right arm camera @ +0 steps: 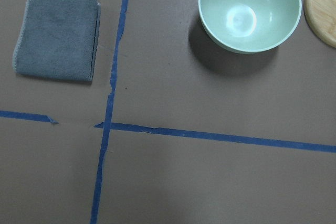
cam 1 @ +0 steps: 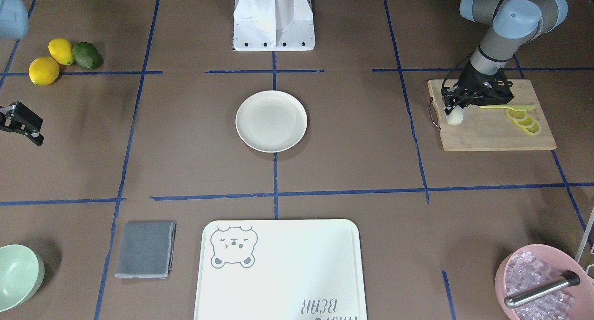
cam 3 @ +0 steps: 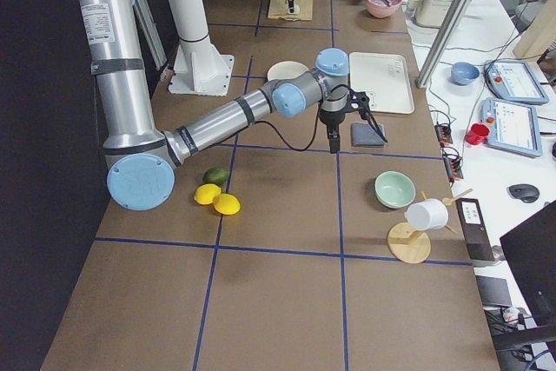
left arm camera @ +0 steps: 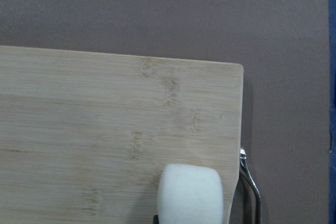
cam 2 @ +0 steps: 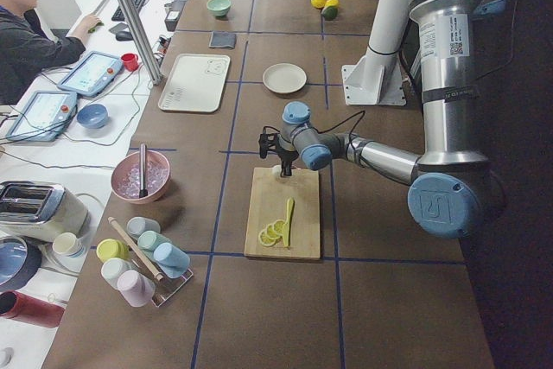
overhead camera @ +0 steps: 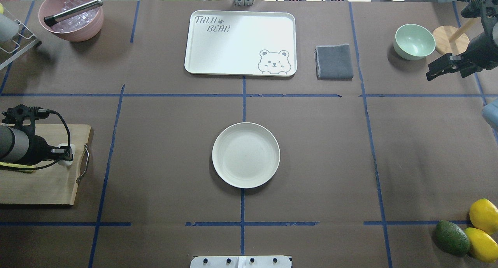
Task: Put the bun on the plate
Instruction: 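Grasp the white bun on the cutting board with the left gripper, then lift the bun with the left gripper and carry it over the plate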
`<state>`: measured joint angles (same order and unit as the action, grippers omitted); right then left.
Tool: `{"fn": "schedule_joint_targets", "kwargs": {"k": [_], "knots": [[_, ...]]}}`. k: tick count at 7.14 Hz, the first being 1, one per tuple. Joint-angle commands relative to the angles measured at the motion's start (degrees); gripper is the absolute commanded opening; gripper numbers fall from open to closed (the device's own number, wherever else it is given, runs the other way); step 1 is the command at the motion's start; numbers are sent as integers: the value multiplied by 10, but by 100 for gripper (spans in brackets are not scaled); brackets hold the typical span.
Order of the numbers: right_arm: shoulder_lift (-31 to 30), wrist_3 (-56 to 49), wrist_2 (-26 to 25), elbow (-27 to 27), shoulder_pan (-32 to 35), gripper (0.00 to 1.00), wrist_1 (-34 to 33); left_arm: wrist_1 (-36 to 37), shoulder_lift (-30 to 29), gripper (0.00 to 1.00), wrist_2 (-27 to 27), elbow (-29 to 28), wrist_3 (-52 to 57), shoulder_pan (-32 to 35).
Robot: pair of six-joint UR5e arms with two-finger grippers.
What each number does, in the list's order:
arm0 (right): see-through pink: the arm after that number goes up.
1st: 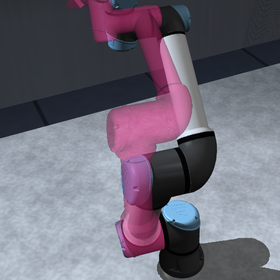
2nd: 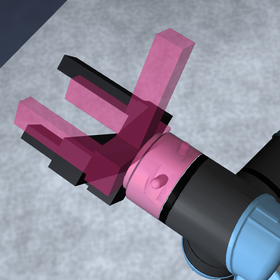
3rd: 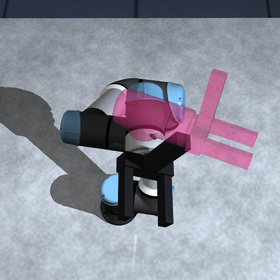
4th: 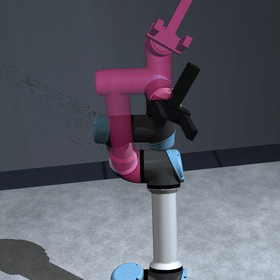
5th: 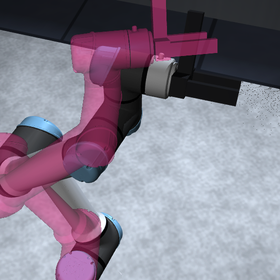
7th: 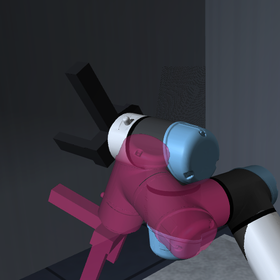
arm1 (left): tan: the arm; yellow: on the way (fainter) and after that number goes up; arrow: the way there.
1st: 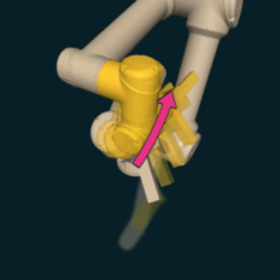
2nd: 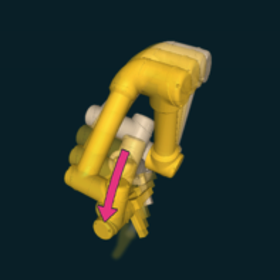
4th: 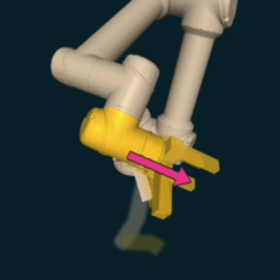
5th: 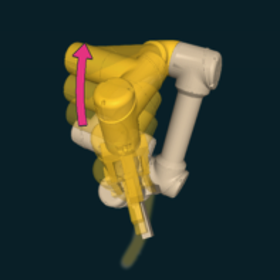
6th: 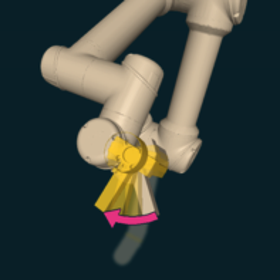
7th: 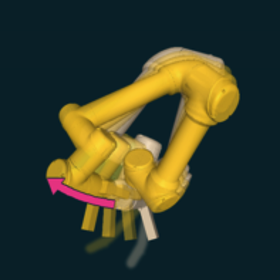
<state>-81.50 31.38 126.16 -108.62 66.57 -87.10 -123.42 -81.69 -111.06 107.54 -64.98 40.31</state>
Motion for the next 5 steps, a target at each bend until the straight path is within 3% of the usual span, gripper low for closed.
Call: {"fn": "schedule_joint_targets", "kwargs": {"k": [1,2,3,5], "knots": [[-7,0,14,-1,5,100,2,78,-8,34,-2,62,0,4],[-15,-3,20,-2,11,100,3,153,-40,34,-1,98,0,4],[-20,-20,23,-1,23,100,3,245,-112,34,0,110,-1,4],[-42,-95,41,4,71,100,-3,427,-305,34,3,93,-26,-9]]}}
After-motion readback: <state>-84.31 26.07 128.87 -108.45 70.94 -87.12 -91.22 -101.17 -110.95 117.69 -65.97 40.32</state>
